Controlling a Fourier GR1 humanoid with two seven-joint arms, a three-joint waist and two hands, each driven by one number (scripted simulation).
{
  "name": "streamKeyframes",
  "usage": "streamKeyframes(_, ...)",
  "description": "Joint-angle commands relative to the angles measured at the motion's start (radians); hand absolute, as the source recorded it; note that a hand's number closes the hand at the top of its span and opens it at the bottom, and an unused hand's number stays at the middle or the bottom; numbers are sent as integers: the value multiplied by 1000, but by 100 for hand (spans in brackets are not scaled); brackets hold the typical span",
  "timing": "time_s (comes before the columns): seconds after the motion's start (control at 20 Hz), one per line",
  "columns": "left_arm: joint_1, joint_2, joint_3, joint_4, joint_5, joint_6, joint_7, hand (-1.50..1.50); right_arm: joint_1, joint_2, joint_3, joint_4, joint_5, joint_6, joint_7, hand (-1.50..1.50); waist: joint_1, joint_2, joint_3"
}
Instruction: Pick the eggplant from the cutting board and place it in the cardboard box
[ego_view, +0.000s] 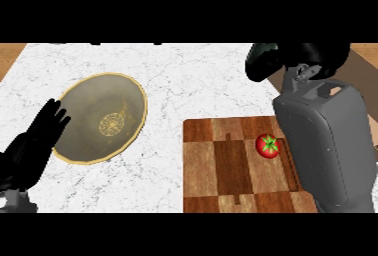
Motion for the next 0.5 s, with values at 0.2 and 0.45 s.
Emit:
streamKeyframes(0.2,23,-29,-14,-40,-27,15,-10,0,-78,-150,-155,92,-19,-28,-44,150,11,5,0)
streamKeyframes(0.45,-12,-1,22,-3,22,-27,13,0,-18,-254,-190,205,-48,-56,-183,150,11,7,0)
